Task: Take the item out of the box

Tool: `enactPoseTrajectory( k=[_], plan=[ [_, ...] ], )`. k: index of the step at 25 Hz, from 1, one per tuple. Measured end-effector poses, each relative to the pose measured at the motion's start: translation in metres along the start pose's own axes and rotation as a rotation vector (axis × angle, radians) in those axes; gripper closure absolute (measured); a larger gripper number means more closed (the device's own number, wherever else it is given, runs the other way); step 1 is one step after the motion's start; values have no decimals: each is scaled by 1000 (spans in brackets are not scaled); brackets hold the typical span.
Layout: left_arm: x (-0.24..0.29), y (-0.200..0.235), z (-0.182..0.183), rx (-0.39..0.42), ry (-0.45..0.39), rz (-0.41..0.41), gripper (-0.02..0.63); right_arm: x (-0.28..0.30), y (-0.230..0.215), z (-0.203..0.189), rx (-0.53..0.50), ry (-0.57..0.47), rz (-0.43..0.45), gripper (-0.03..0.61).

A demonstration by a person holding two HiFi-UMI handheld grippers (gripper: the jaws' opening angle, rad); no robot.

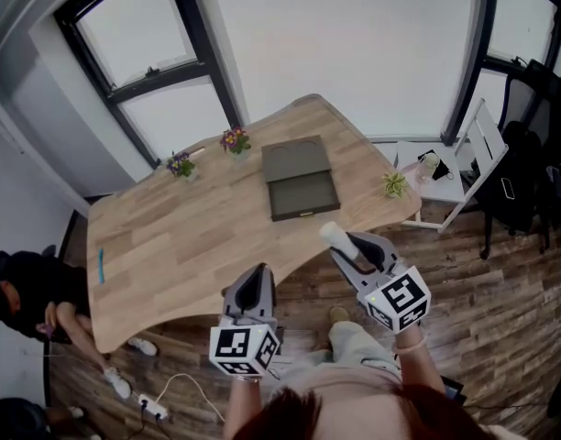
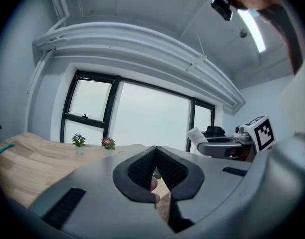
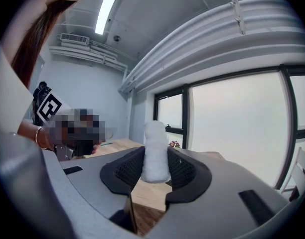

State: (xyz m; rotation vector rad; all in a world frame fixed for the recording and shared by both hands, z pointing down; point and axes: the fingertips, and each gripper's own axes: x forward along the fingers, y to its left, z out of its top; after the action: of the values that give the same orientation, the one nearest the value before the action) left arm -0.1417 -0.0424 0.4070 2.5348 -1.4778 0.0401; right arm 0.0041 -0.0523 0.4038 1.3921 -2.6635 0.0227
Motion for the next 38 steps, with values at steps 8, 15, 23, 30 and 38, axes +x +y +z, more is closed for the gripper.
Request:
enactPoseTrajectory(
  k=[8, 15, 23, 30, 38],
  plan=[
    [-7, -5, -2, -3, -11, -24, 612, -11, 8, -4, -44, 39, -24, 451],
    [-17, -6, -10, -10, -2, -9, 612, -11, 17, -9, -74, 67, -6, 451],
    [-14, -17, -7, 9, -4, 1, 614, -13, 11, -9, -104, 66, 6, 453],
    [2, -43, -6, 13, 7, 6, 614, -26, -11, -8, -95, 54, 20, 453],
    [4, -73, 6, 25, -4, 20, 614, -48, -25, 5, -85, 16, 46, 453]
  ],
)
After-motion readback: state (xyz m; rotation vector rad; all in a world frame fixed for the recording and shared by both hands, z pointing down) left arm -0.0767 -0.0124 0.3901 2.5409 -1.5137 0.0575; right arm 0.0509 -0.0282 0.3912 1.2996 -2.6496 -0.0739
